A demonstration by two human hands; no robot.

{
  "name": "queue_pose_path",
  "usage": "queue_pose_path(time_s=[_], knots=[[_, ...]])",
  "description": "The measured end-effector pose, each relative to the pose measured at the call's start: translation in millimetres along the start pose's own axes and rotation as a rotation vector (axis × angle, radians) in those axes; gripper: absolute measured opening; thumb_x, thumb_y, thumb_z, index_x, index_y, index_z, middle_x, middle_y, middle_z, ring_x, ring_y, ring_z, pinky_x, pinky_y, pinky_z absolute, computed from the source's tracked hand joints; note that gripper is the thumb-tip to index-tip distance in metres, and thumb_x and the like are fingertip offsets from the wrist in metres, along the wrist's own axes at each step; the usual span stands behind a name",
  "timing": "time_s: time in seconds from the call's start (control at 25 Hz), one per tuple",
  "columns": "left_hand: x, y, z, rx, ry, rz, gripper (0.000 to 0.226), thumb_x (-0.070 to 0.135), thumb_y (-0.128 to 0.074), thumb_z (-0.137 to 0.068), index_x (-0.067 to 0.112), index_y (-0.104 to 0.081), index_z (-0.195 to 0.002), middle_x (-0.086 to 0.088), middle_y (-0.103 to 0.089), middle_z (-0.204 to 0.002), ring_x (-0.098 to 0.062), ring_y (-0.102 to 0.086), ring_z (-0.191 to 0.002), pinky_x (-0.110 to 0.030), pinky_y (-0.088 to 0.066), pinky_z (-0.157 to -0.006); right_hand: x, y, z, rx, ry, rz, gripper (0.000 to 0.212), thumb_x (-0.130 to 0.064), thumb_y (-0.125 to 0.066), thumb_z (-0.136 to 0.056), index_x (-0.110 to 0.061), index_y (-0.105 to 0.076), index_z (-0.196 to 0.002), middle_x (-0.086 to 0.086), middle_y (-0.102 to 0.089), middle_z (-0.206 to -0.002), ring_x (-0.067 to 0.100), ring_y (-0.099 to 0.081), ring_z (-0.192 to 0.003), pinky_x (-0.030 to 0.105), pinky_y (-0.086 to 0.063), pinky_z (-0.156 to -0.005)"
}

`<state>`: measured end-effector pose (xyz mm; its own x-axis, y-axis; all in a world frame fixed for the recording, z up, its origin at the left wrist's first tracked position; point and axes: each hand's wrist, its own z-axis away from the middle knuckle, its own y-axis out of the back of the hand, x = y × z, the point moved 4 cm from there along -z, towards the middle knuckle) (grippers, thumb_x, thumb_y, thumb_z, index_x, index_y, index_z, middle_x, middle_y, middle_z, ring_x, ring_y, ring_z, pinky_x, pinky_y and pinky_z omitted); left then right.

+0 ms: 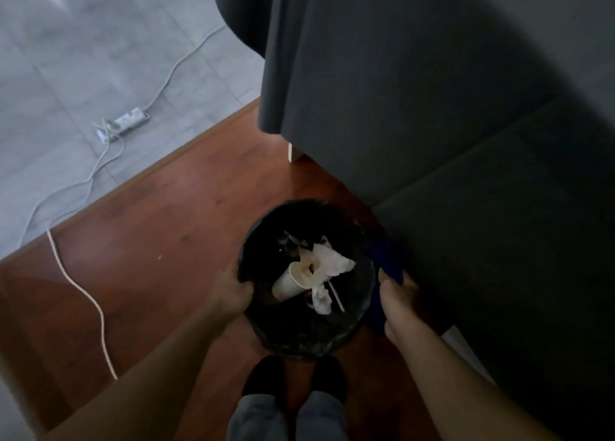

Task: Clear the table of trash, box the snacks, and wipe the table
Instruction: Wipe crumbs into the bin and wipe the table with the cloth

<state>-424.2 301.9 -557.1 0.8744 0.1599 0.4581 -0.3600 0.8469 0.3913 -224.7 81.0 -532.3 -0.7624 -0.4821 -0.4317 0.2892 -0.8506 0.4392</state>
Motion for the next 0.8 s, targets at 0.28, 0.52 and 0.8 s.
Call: queue_pose_path(time_s=[0.28, 0.52, 0.8], knots=[[-29, -29, -52, -0.016, 0.119, 0.103, 0.051, 0.016, -0.053, -0.072, 0.018, -0.052, -0.123, -0.013, -0.063, -0.107, -0.034, -0.063, -0.096, -0.049, -0.057, -0.085, 20, -45, -64, -0.116, 0.053, 0.091, 0.036, -0.018, -0.057, -0.101, -0.021, -0.058, -0.137, 0.006, -0.062, -0.113, 0.027, -0.059, -0.102, 0.041, -0.050, -0.095], [-40, -36, -50, -0.036, 0.054, 0.183, 0.067, 0.019, -0.053, -0.075, 0.032, -0.037, -0.139, -0.007, -0.059, -0.125, -0.029, -0.060, -0.106, -0.049, -0.055, -0.090, 27, -45, -77, -0.068, 0.110, 0.107, 0.030, -0.014, -0.062, -0.098, -0.015, -0.065, -0.128, 0.014, -0.067, -0.125, 0.034, -0.063, -0.114, 0.050, -0.050, -0.103], [34, -57, 47, -0.169, -0.113, 0.181, 0.073, 0.024, -0.068, -0.089, 0.024, -0.028, -0.150, 0.004, -0.039, -0.145, -0.013, -0.040, -0.132, -0.026, -0.043, -0.098, -1, 12, 48, -0.260, 0.242, 0.023, 0.030, -0.015, -0.061, -0.100, -0.036, -0.063, -0.121, -0.009, -0.069, -0.103, 0.008, -0.066, -0.088, 0.034, -0.052, -0.086]])
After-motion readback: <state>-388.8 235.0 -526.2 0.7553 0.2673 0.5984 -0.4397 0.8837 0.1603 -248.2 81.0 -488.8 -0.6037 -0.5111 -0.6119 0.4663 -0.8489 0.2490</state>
